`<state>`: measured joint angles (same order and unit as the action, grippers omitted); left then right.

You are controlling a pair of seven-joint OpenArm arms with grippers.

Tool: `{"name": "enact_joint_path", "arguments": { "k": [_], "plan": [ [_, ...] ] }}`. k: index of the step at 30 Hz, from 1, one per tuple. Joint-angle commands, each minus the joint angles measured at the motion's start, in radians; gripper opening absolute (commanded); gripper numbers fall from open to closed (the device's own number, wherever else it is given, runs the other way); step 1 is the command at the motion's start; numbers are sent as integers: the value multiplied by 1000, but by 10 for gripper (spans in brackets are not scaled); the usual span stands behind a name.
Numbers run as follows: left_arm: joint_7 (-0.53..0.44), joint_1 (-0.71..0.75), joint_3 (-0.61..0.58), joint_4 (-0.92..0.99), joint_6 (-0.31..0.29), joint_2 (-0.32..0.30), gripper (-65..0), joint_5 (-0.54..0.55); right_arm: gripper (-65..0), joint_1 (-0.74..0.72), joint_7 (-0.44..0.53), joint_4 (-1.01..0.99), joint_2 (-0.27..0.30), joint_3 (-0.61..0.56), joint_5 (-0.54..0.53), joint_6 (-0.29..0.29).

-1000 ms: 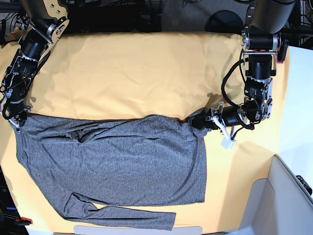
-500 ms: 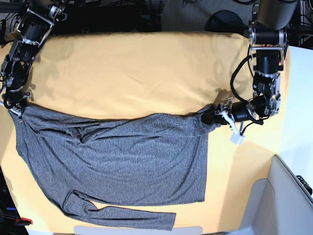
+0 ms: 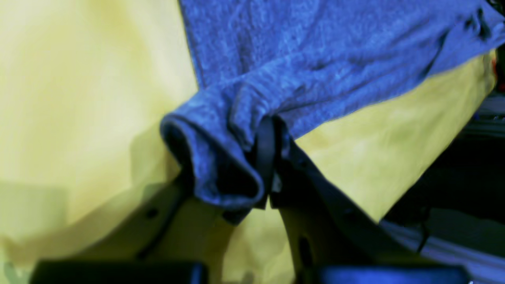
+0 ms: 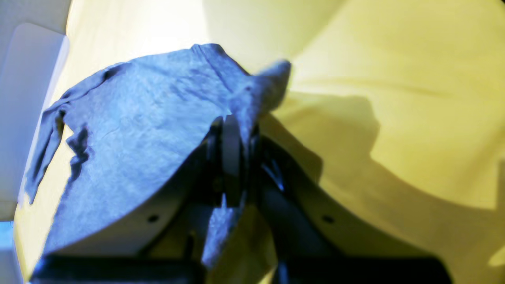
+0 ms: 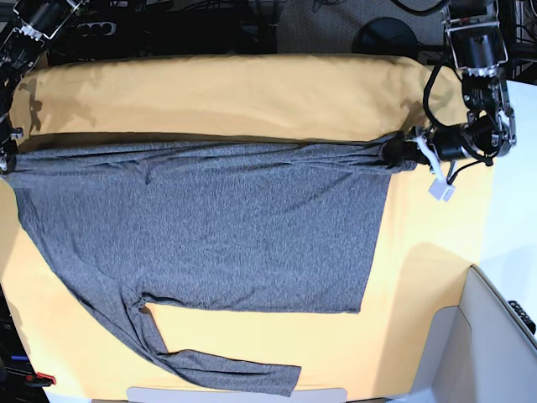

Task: Fold the T-shirt properly
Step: 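Pull the shoulder edge back toward the arms with both grippers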

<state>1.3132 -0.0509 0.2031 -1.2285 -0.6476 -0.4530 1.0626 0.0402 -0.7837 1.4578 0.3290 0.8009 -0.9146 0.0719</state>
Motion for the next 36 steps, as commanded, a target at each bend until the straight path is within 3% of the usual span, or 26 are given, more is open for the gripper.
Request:
{"name": "enact_joint_path", "arguments": {
  "k": [1,11,20,32,36],
  "plan": [
    [32,13,17,-23,4,-40,-644,-46,-650,10,27,30,11,36,9,3],
    [29,179,19,-99,1,-69,-644,-46,-650,131,-122,59,-61,160,9,-4],
    [27,268,20,-113,1,-69,-644,-45,-650,208,-122,59,-57,163,9,-5],
    [25,348,20,-115,-1,-65,-644,-45,-650,204,-122,59,-52,163,16,-5],
    [25,382,20,-149,-1,-62,-644,-43,-650,204,-122,54,-28,160,18,-5]
  ]
}}
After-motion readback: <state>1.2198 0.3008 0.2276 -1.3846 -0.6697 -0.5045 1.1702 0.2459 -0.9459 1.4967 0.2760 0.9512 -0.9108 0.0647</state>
